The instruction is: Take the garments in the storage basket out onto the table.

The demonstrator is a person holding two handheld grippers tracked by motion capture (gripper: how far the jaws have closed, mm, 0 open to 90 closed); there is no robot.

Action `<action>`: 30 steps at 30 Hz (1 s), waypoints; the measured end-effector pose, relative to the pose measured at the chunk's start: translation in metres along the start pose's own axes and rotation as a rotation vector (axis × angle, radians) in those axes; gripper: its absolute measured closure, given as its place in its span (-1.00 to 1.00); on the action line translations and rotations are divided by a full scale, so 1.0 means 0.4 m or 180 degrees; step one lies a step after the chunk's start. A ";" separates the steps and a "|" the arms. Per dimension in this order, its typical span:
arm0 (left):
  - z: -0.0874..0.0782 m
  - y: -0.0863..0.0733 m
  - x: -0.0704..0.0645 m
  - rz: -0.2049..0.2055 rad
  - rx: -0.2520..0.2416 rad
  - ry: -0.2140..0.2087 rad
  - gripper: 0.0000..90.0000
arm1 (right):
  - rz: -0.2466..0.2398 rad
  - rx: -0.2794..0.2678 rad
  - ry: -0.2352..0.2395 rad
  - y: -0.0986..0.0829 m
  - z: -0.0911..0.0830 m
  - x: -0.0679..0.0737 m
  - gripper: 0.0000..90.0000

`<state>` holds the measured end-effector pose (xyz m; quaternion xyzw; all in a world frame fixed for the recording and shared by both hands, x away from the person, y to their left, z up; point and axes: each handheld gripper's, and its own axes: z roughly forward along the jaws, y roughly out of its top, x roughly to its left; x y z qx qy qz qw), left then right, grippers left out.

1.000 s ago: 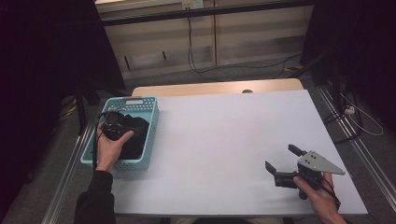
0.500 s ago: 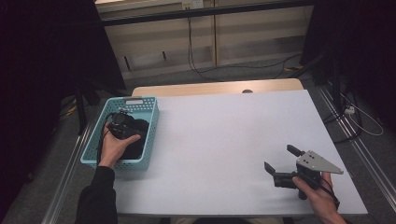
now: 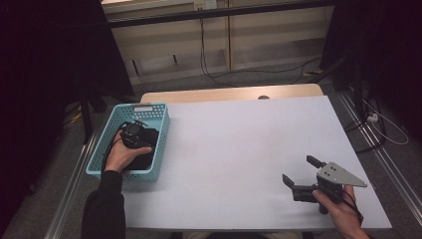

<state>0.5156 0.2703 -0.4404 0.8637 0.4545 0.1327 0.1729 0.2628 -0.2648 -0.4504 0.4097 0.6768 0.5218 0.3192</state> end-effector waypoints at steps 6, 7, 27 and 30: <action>-0.001 0.005 0.002 -0.0030 0.0092 -0.0014 -0.91 | 0.0036 -0.0001 -0.0009 0.000 -0.002 0.000 -1.00; -0.005 0.006 0.003 -0.0052 0.0127 0.0005 -0.91 | 0.0036 -0.0001 -0.0009 0.000 -0.002 0.000 -1.00; -0.034 0.006 0.007 -0.0236 0.0119 0.0336 0.39 | -0.0001 0.0018 0.0012 0.000 -0.001 0.003 -1.00; -0.041 0.005 0.013 -0.0258 0.0065 0.0291 0.41 | -0.0008 0.0039 0.0027 -0.001 0.001 0.003 -1.00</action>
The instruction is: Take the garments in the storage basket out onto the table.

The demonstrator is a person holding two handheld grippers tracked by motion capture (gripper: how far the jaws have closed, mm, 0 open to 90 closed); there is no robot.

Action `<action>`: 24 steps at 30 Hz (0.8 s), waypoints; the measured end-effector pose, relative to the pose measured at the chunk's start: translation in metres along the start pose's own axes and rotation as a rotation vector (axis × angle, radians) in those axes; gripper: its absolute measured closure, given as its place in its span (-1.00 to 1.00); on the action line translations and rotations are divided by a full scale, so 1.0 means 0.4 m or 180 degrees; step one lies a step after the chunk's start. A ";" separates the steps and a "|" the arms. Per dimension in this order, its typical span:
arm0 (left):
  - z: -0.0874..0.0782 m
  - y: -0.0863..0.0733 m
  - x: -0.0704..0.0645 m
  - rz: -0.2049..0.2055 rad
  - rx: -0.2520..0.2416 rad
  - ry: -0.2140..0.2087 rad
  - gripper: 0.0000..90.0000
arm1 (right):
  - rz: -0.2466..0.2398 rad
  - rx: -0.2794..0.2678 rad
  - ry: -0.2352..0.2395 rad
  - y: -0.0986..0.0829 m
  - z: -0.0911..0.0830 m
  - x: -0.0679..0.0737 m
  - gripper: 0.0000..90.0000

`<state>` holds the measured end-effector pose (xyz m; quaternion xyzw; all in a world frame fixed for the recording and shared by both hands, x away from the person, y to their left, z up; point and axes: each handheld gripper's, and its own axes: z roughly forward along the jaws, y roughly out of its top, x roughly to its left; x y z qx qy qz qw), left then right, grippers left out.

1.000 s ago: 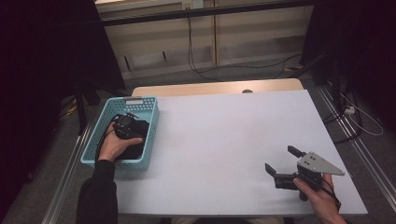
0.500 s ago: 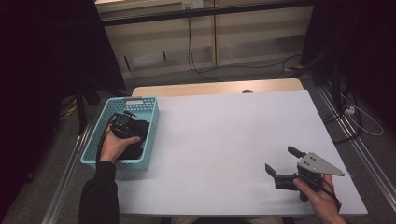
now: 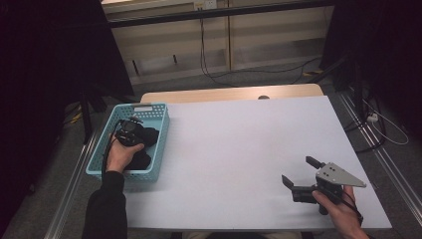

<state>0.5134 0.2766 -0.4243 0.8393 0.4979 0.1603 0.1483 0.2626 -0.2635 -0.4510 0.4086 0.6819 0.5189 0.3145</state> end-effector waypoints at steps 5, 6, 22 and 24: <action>-0.007 0.002 0.008 -0.0073 -0.0111 -0.0045 0.44 | 0.0012 0.0000 0.0005 0.001 0.002 -0.001 -1.00; -0.010 0.002 0.008 -0.0087 -0.0141 -0.0043 0.44 | 0.0010 -0.0002 0.0007 0.001 0.003 -0.001 -1.00; -0.097 -0.015 0.022 -0.0387 -0.0845 -0.0087 0.44 | 0.0013 0.0004 -0.0024 0.001 0.003 -0.002 -1.00; -0.108 -0.021 0.022 -0.0445 -0.0939 -0.0107 0.44 | 0.0015 0.0001 -0.0025 0.001 0.002 -0.002 -1.00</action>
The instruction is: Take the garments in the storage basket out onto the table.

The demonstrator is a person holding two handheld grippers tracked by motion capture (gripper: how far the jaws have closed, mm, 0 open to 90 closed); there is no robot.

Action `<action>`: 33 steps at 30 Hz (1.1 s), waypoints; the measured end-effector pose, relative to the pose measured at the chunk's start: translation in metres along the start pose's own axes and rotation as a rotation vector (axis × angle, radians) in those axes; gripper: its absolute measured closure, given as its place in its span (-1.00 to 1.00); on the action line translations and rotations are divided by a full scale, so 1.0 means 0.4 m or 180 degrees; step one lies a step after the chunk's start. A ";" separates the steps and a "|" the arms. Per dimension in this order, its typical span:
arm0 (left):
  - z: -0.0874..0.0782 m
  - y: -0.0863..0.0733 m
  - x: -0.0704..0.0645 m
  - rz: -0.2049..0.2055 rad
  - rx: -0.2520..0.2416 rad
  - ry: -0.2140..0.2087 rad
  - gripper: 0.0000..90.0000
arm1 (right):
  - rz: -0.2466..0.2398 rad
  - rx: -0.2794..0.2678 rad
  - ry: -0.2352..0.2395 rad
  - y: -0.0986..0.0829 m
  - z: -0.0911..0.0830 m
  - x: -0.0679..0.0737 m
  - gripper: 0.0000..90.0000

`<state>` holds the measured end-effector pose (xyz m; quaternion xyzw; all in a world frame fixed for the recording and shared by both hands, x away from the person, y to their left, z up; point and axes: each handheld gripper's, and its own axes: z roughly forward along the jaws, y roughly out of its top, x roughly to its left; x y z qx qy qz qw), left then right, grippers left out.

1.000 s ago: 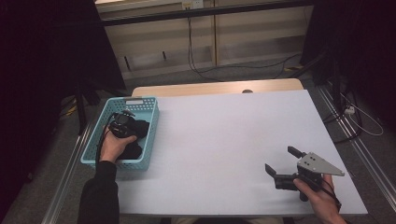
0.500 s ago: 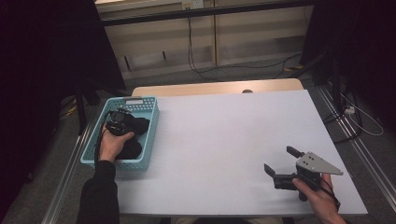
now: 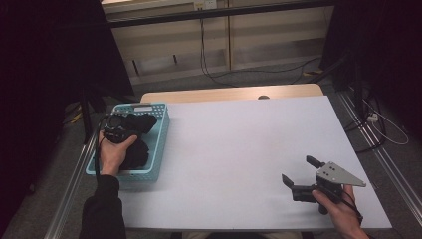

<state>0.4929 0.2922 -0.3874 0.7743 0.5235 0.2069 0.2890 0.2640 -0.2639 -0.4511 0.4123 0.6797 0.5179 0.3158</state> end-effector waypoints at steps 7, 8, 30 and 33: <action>-0.035 -0.003 -0.002 -0.0051 -0.0267 -0.0067 0.44 | -0.0004 0.0003 0.0001 0.000 0.001 0.001 -1.00; -0.040 -0.004 -0.003 -0.0057 -0.0304 -0.0086 0.44 | -0.0005 0.0003 0.0002 0.000 0.001 0.000 -1.00; -0.110 -0.008 -0.013 0.0040 -0.0946 -0.0187 0.43 | -0.0011 0.0004 0.0019 0.000 0.001 0.001 -1.00; -0.119 -0.008 -0.014 0.0077 -0.1024 -0.0180 0.43 | -0.0012 0.0000 0.0013 0.000 0.000 0.002 -1.00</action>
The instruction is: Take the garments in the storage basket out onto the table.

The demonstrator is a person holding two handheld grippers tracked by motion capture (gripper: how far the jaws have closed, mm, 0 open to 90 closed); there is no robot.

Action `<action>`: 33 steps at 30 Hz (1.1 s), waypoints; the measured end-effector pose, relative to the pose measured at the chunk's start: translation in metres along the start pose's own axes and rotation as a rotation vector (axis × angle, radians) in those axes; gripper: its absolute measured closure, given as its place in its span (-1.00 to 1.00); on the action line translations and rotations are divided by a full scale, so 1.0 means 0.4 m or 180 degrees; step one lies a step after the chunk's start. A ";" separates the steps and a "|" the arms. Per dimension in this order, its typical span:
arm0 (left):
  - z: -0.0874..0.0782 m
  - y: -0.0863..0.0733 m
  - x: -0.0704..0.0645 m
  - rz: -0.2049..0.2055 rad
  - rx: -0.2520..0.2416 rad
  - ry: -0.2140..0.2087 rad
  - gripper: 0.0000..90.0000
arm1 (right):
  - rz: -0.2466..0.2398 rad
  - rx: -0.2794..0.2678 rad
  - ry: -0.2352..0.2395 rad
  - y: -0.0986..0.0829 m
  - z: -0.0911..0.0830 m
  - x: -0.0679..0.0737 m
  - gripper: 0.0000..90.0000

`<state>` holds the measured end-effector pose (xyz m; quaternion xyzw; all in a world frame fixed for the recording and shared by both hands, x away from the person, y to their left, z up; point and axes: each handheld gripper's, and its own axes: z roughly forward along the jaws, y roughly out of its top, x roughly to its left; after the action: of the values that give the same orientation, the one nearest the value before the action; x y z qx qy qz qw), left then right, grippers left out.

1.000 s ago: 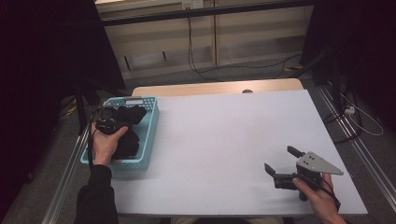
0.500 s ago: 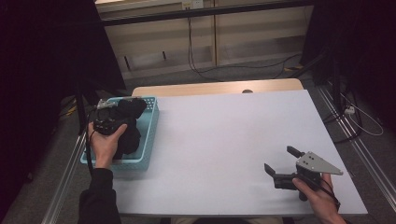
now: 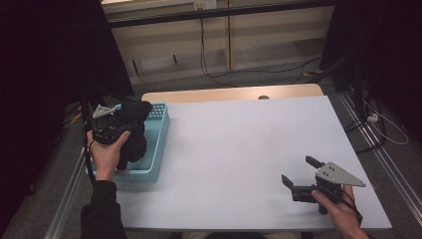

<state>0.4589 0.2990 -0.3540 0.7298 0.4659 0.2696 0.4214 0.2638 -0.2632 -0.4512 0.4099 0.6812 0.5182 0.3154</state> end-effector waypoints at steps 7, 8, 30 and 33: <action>-0.016 0.003 0.000 0.0010 -0.0170 0.0008 0.43 | -0.0002 0.0004 0.0003 0.000 0.001 0.000 -1.00; -0.018 0.004 0.000 -0.0012 -0.0203 0.0007 0.43 | -0.0002 0.0004 0.0003 0.000 0.001 0.000 -1.00; -0.075 0.025 -0.005 -0.0083 -0.0700 -0.0094 0.41 | -0.0001 0.0000 0.0002 0.000 -0.001 0.000 -1.00; -0.086 0.029 -0.005 -0.0090 -0.0760 -0.0118 0.41 | -0.0005 -0.0002 0.0005 0.000 -0.001 0.000 -1.00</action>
<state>0.4364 0.3071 -0.3266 0.6727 0.4329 0.3037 0.5176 0.2634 -0.2633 -0.4512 0.4089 0.6816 0.5185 0.3154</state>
